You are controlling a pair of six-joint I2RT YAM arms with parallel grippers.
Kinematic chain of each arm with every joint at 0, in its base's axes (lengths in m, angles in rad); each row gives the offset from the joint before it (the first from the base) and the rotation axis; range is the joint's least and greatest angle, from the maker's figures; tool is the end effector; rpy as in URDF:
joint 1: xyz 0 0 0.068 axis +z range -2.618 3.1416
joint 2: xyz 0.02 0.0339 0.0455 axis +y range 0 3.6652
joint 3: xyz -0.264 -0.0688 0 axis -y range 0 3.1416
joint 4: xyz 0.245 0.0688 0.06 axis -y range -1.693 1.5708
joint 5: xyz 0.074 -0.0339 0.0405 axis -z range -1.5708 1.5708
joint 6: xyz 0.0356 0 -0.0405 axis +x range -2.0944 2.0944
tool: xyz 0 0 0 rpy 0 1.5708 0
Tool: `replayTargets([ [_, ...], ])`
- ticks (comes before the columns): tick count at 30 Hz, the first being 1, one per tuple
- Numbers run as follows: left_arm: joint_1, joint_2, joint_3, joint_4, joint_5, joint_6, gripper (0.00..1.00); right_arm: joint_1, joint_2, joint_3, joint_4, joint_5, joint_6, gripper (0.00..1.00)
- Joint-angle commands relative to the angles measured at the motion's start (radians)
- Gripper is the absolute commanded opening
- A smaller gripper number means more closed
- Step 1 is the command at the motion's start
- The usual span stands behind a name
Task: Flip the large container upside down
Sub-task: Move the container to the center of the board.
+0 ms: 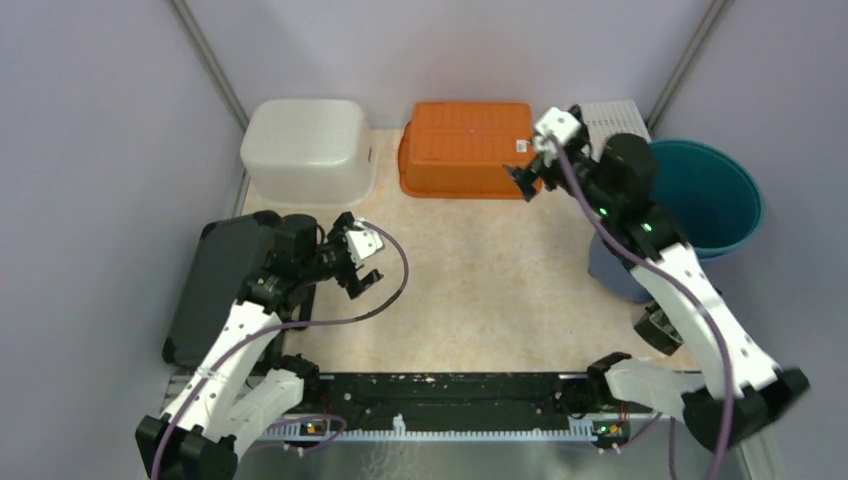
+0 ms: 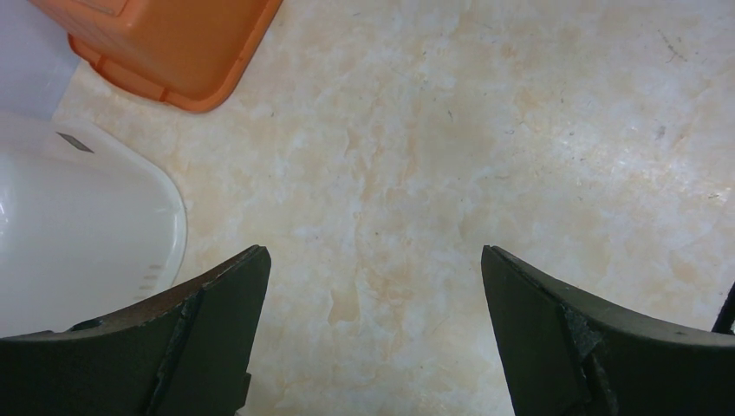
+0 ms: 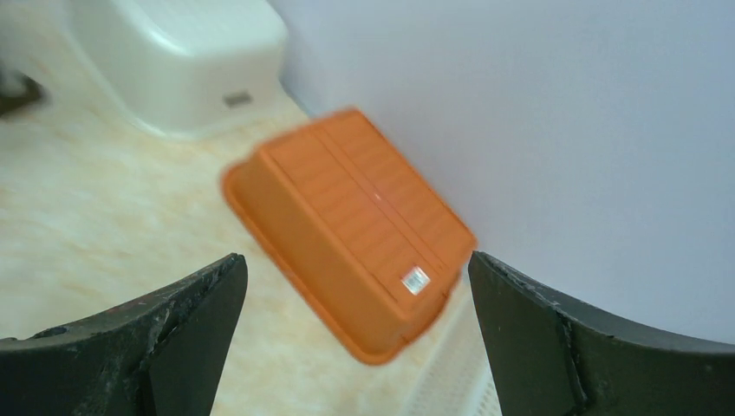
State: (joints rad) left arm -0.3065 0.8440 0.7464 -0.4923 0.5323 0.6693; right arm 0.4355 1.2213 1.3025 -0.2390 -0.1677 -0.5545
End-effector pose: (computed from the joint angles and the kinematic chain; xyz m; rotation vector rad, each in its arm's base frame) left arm 0.1673 -0.0719 0.2884 1.2355 1.6858 -0.3554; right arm 0.2483 0.1221 0.4241 -0.9268 1.4569 0.0571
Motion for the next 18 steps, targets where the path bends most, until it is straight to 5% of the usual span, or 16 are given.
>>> replayTargets([
  [1,0.000,-0.002,0.029,0.010,0.079,-0.044,0.99,-0.006,-0.256,-0.144,-0.011,-0.297,0.278,0.99],
  [8,0.000,-0.006,0.032,-0.039,0.179,-0.004,0.99,-0.006,-0.298,-0.037,-0.197,-0.355,0.193,0.99],
  [14,0.000,0.005,0.053,-0.067,0.199,0.012,0.99,-0.006,-0.343,-0.002,-0.323,-0.585,0.154,0.99],
  [18,0.000,-0.026,-0.019,-0.062,0.207,0.064,0.99,-0.006,-0.384,-0.146,-0.480,-0.764,-0.109,0.99],
])
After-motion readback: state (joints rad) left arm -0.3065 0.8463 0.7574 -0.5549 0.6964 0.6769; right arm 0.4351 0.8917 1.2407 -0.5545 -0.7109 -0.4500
